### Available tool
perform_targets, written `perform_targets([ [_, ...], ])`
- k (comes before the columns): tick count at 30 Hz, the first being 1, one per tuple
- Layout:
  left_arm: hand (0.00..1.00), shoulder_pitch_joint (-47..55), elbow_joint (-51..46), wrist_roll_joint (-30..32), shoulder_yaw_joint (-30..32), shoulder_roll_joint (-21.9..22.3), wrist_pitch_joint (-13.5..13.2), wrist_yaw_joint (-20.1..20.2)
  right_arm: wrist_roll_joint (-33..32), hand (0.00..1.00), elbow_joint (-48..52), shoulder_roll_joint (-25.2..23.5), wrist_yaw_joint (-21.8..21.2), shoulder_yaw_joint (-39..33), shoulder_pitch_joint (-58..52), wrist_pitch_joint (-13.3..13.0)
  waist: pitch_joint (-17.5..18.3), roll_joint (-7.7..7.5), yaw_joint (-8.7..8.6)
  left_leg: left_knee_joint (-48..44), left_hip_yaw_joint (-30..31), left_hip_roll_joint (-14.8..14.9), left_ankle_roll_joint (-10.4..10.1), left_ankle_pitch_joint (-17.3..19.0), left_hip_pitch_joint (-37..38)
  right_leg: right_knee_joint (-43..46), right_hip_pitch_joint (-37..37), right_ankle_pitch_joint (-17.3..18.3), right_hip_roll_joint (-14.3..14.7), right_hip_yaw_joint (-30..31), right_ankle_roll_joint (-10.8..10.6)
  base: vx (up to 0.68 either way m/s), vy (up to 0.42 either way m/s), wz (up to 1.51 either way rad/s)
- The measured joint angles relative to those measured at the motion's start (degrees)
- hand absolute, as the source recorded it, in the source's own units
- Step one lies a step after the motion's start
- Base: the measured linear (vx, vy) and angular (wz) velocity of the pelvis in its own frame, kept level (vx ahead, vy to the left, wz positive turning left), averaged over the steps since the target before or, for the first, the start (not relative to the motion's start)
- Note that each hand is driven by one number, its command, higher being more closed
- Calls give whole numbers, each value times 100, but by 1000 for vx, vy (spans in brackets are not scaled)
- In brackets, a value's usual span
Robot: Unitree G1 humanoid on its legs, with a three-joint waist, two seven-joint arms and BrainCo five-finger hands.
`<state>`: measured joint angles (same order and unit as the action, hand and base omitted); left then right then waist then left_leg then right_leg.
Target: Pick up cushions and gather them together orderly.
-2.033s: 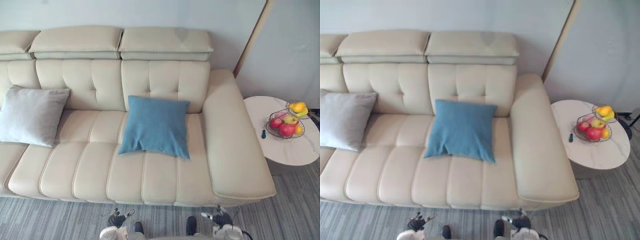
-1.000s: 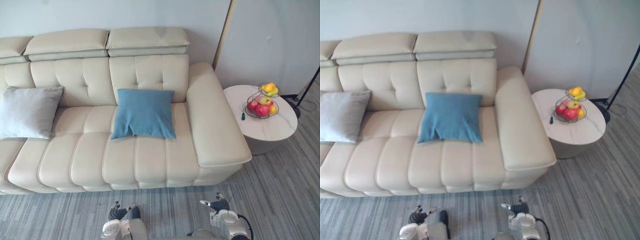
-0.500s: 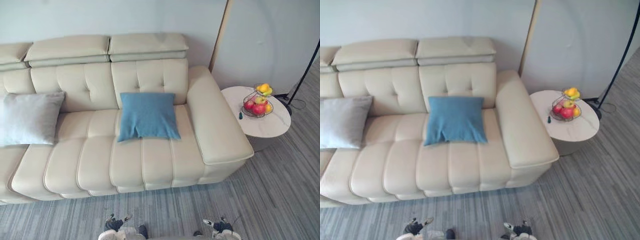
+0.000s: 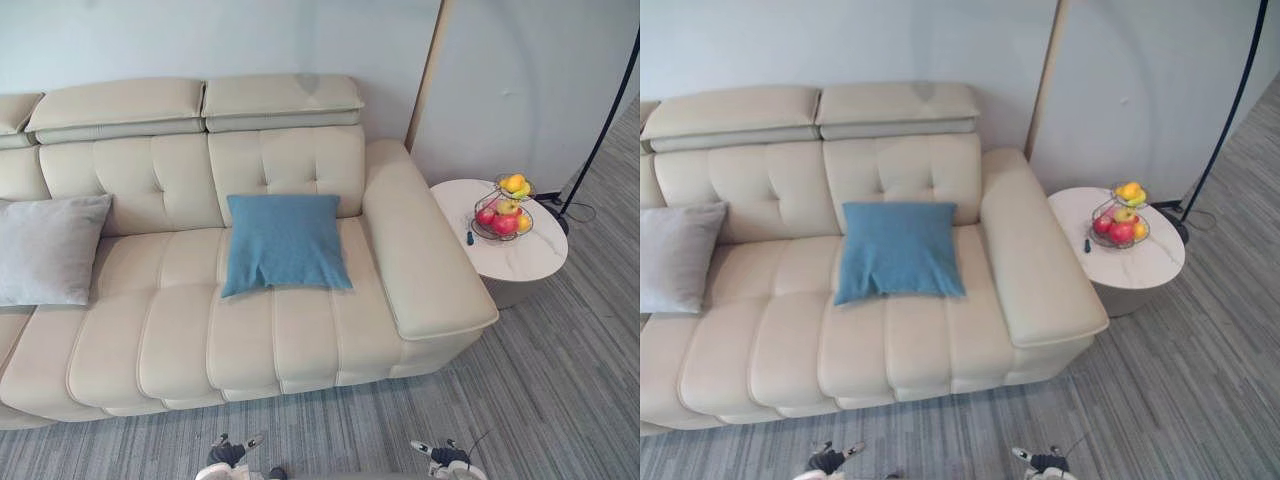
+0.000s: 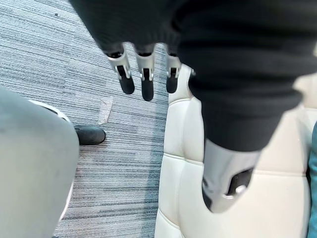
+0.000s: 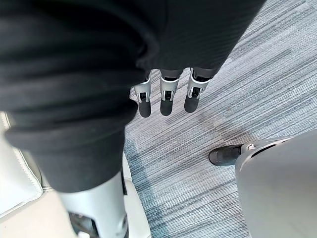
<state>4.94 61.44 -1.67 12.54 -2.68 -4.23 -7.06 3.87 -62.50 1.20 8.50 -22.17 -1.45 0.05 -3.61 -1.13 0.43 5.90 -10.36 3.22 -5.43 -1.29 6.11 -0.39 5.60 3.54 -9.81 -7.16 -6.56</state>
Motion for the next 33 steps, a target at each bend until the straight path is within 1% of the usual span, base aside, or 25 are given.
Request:
perform_targets([
  [3,0,-28,8,104,-26,1,6,13,-13,0,0,0,-2,6,-110,35,-19,17,-20,-1,-56,14,-1,0,13,6,0,-2,1,8,-3,-1,-1,-3],
  [6,0,-51,1,166,-57,2,8,56,-52,0,35,10,-5,11,-119,47,-71,50,-25,-3,-384,96,-51,65,137,44,-45,-13,66,262,5,-21,-6,-49],
  [7,0,-63,-2,180,-41,5,12,79,-51,0,73,-20,-7,16,-119,49,-81,57,-17,-50,-666,168,-97,141,206,112,-175,-22,140,531,16,-20,-1,-122],
  [8,0,-81,2,243,2,10,18,106,-52,0,102,-21,-6,47,-118,49,-107,49,19,-337,-820,238,-151,346,153,138,-332,-91,231,871,76,-21,-9,-137],
  [10,0,-108,15,291,2,38,16,119,-51,0,145,1,9,51,-117,48,-99,65,-18,-731,-708,299,-142,646,-72,57,-581,-232,325,1258,78,-1,-33,-132],
  [12,0,-226,1,322,13,110,17,151,-48,0,324,17,22,51,-175,54,-187,71,-44,-920,-1034,377,-168,823,-120,25,-789,-390,437,1620,80,1,-24,-137],
  [13,0,-235,-3,322,83,112,17,151,-41,0,399,20,29,96,-162,57,-241,71,-12,-1047,-1476,508,-198,927,-104,88,-1010,-549,589,1739,139,-23,-35,-189],
  [14,0,-242,-9,323,144,111,18,155,-7,0,443,0,44,229,-120,71,-258,57,19,-1166,-1932,638,-211,1011,-106,223,-1297,-702,751,1598,271,-15,-54,-199],
  [15,0,-253,-12,324,158,105,18,154,5,0,442,-8,44,265,-80,85,-265,58,20,-1227,-2085,681,-195,1036,-122,266,-1400,-772,796,1411,333,7,-100,-195],
  [16,0,-264,-10,326,153,90,31,153,10,0,463,-47,43,274,-8,101,-317,96,12,-1316,-2401,787,-180,1044,-143,392,-1648,-737,766,596,585,13,-117,-124],
  [17,0,-284,-11,326,134,97,42,151,8,0,497,-45,42,253,32,103,-323,106,-8,-1318,-2487,794,-180,1044,-133,512,-1728,-611,719,271,751,3,-115,-136],
  [18,0,-391,-26,329,-5,133,72,150,8,0,551,2,46,192,21,93,-358,154,-44,-1297,-2757,806,-181,1044,-39,1087,-1967,-306,352,-908,932,11,-68,-93],
  [19,0,-419,-27,333,-75,114,75,154,9,0,546,31,48,189,21,94,-371,167,-48,-1300,-2911,803,-182,1044,54,1375,-1995,-210,105,-1547,949,61,-90,-110],
  [20,0,-431,-32,332,-83,109,73,151,11,0,534,61,52,189,16,89,-373,173,-52,-1279,-3037,820,-184,1045,217,1630,-1944,-57,-72,-2073,866,80,-103,-76],
  [22,0,-453,-32,334,-107,121,72,154,15,0,532,125,54,98,23,64,-415,229,-131,-1283,-3116,910,-231,1018,364,1879,-1987,208,73,-1940,792,92,-160,-51],
  [23,0,-432,-1,349,-123,141,83,163,15,0,519,136,56,24,24,62,-430,238,-116,-1353,-3187,942,-277,984,413,2030,-2061,374,108,-1831,770,117,-223,-59],
  [24,0,-365,-1,376,-117,154,99,180,10,0,514,156,56,-23,31,60,-450,245,-120,-1762,-3160,1075,-283,981,341,2216,-2145,568,128,-1698,827,87,-157,-53],
  [25,0,-369,-3,383,-116,138,96,178,6,0,513,164,57,-33,30,55,-468,249,-129,-1965,-3147,1154,-284,981,289,2249,-2146,606,139,-1669,839,150,-247,-53],
  [26,0,-370,-1,383,-72,134,110,176,2,0,519,163,63,-97,27,53,-517,268,-133,-2901,-3070,1517,-268,978,58,2290,-2090,676,245,-1519,845,139,-209,-38],
  [27,0,-366,0,382,-4,124,114,175,-7,0,518,144,75,-110,30,63,-571,285,-123,-3438,-2911,1718,-111,938,-92,2261,-1981,709,329,-1407,883,221,-284,-73],
  [28,0,-343,-32,369,185,144,99,180,-33,0,521,158,125,-38,24,102,-675,273,-81,-4436,-2007,1798,-66,1418,-537,2177,-1742,781,504,-1170,1061,123,-127,-64],
  [29,0,-345,-57,370,208,155,92,176,-49,0,520,160,133,-19,24,102,-674,276,-78,-4568,-1796,1723,-142,1533,-656,2158,-1698,791,543,-1086,1082,140,-105,-81],
  [30,0,-335,-131,367,212,180,92,166,-55,0,508,158,137,5,25,105,-682,282,-57,-4637,-1410,1497,-210,1735,-847,2056,-1554,782,644,-928,1110,172,-55,-109],
  [31,0,-316,-237,365,208,200,71,167,-56,0,497,124,141,56,27,100,-698,257,22,-4489,-931,1090,-82,1944,-1134,1915,-1336,785,794,-531,1106,210,-53,-115],
  [33,0,-294,-317,360,224,261,64,171,-58,0,505,101,142,141,42,100,-693,247,90,-4231,-628,814,-34,1972,-1363,1879,-1246,812,919,-155,1063,193,34,-144],
])
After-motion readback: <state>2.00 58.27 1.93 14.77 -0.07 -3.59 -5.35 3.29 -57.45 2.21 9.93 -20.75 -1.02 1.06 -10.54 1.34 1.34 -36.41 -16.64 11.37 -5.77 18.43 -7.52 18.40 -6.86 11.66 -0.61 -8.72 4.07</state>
